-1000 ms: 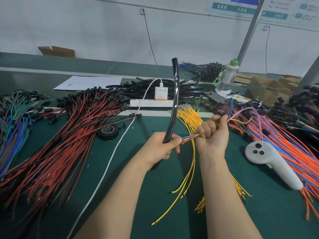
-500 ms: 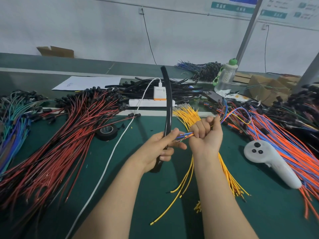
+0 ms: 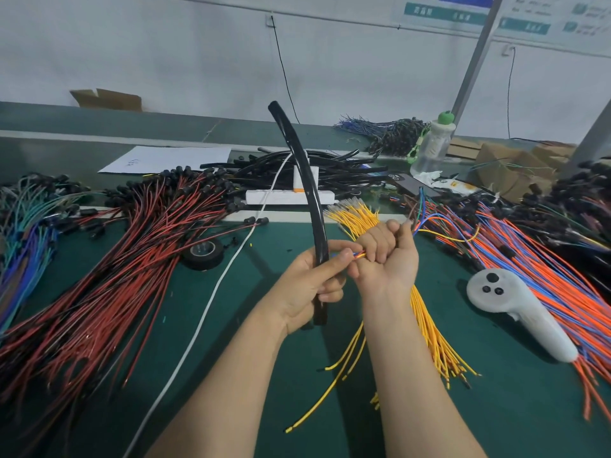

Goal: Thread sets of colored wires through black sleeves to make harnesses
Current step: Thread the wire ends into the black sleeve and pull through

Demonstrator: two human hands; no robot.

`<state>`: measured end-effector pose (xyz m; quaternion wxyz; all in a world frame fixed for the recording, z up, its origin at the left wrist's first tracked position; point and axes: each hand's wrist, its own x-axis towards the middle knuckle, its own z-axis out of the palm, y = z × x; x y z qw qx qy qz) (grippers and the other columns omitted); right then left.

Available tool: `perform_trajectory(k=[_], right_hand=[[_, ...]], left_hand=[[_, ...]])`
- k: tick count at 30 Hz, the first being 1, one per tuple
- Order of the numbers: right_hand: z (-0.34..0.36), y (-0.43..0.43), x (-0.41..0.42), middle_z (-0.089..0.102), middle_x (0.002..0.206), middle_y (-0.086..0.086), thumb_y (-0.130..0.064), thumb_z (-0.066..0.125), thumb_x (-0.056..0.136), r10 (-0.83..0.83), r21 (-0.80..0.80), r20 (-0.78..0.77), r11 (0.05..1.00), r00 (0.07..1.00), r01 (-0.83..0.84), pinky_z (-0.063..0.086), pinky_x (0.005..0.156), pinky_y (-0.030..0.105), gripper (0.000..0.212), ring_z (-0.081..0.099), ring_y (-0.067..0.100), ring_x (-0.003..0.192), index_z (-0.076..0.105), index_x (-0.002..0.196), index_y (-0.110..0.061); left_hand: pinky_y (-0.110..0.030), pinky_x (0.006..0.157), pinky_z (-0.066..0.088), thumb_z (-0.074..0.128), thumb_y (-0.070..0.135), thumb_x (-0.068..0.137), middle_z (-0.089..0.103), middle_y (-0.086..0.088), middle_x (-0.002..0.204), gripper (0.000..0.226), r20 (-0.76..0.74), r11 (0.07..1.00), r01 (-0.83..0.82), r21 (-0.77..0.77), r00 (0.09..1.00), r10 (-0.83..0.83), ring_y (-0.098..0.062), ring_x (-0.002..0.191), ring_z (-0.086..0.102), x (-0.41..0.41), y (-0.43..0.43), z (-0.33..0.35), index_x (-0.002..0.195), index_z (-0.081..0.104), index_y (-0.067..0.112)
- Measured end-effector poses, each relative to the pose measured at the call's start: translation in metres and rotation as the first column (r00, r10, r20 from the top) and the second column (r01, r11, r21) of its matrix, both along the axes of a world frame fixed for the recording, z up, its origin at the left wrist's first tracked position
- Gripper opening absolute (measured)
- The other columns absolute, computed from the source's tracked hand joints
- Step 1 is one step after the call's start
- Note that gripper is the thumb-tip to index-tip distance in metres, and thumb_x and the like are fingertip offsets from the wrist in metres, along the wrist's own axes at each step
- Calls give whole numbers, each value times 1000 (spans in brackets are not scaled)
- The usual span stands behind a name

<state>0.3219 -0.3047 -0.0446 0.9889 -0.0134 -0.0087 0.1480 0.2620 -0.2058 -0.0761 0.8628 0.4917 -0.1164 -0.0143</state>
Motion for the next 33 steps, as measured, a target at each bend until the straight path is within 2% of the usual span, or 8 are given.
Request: perform_trajectory(k=[4, 9, 13, 15, 21, 25, 28, 33], right_hand=[[1, -4, 0, 22, 36, -4, -32, 39, 102, 24, 97, -4, 995, 1000, -24, 15, 28, 17, 43, 6, 6, 37, 43, 64, -12], [3, -1, -3, 22, 37, -4, -32, 38, 102, 27, 105, -2, 994, 1000, -27, 16, 27, 17, 46, 5, 6, 41, 44, 61, -10], [4, 0, -5, 23, 38, -5, -32, 39, 101, 4, 38, -3, 999, 1000, -4, 18, 27, 17, 42, 5, 6, 42, 43, 65, -11], [4, -1, -5, 22, 38, -4, -32, 39, 102, 11, 67, -11, 998, 1000, -10, 17, 27, 17, 43, 5, 6, 42, 43, 64, -11], [5, -3, -4, 20, 37, -3, -33, 37, 103, 40, 159, -8, 987, 999, -38, 15, 27, 18, 47, 4, 5, 41, 44, 62, -9], [5, 2, -6, 20, 38, -5, -34, 38, 103, 44, 111, -7, 993, 999, -43, 13, 29, 17, 45, 6, 6, 37, 43, 64, -11], [6, -1, -6, 23, 38, -5, -32, 38, 103, 17, 82, -11, 996, 1000, -16, 16, 29, 16, 45, 17, 7, 27, 45, 63, -12], [6, -5, -6, 24, 39, -5, -31, 36, 103, -19, 93, -6, 996, 1000, 19, 19, 28, 16, 46, 22, 7, 26, 44, 63, -11]], left_hand=[[-10, 39, 31, 69, 42, 76, 67, 1, 81, 32, -10, 985, 113, -131, 993, -115, 2, 41, 28, -2, 3, 1, 96, 73, 17], [-10, 38, 29, 59, 28, 84, 44, -3, 79, 20, -14, 988, 47, -145, 999, -50, 2, 40, 27, -3, -4, 2, 92, 73, 17], [-10, 38, 27, 56, 22, 84, 55, 2, 64, 17, -16, 995, -7, -104, 1000, 5, 2, 39, 28, -2, -8, 4, 85, 72, 16], [-10, 38, 28, 62, 25, 83, 54, 0, 68, 16, -11, 993, 12, -119, 1000, -13, 2, 39, 28, -2, -7, 4, 89, 70, 14], [-10, 40, 30, 88, 36, 59, 24, 1, 80, 40, 38, 990, 113, -84, 993, -110, 1, 41, 29, -3, -5, 3, 94, 75, 20], [-10, 39, 30, 86, 38, 60, 34, -3, 75, 36, 51, 995, 41, -87, 998, -36, 1, 39, 29, -2, -7, 5, 89, 76, 20], [-10, 39, 29, 73, 33, 75, 36, -2, 78, 22, 46, 993, 18, -116, 999, -13, 1, 38, 28, -1, -6, 4, 90, 75, 17], [-9, 40, 31, 54, 25, 87, 68, 1, 76, 24, 73, 990, 54, -132, 996, -45, 1, 39, 29, 0, -5, 2, 94, 74, 16]])
